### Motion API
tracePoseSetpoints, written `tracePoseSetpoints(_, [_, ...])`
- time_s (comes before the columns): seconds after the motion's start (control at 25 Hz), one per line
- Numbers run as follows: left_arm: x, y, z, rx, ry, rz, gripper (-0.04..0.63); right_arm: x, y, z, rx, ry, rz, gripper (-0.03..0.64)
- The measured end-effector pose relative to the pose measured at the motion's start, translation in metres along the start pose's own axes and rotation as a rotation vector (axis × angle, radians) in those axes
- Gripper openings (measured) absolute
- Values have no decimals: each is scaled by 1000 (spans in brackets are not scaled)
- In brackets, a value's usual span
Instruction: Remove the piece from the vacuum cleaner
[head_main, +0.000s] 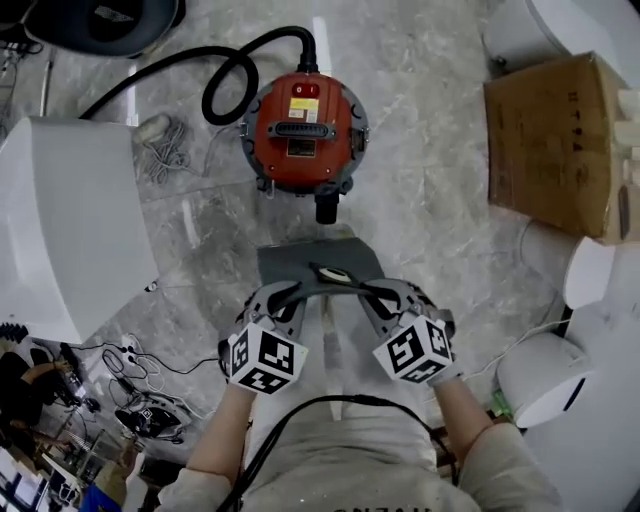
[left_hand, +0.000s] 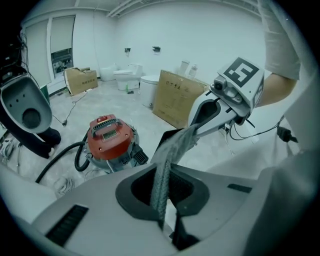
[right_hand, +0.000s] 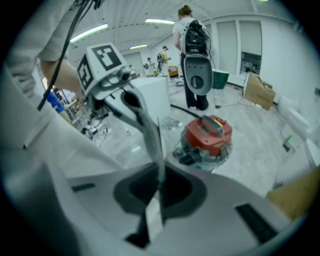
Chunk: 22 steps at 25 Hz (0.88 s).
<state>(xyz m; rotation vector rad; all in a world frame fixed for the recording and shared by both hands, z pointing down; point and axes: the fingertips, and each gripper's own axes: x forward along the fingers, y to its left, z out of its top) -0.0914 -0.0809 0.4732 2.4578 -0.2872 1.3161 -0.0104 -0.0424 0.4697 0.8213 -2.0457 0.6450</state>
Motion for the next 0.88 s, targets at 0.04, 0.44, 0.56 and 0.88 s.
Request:
tracePoseSetpoints(0.04, [-7, -1, 5, 10, -3, -2, 31, -6, 1, 4, 7, -8, -1, 32])
tracePoseSetpoints(0.44, [-64, -7, 30, 12, -32, -34, 31, -52, 16, 44, -3, -30, 5, 32])
tracePoseSetpoints(0.56, [-87, 0, 39, -16, -53, -45, 31, -64, 21, 67, 8, -27, 19, 32])
tracePoseSetpoints(0.88, [13, -84, 9, 0, 35, 10, 31, -43, 26, -72, 1, -128, 108, 32])
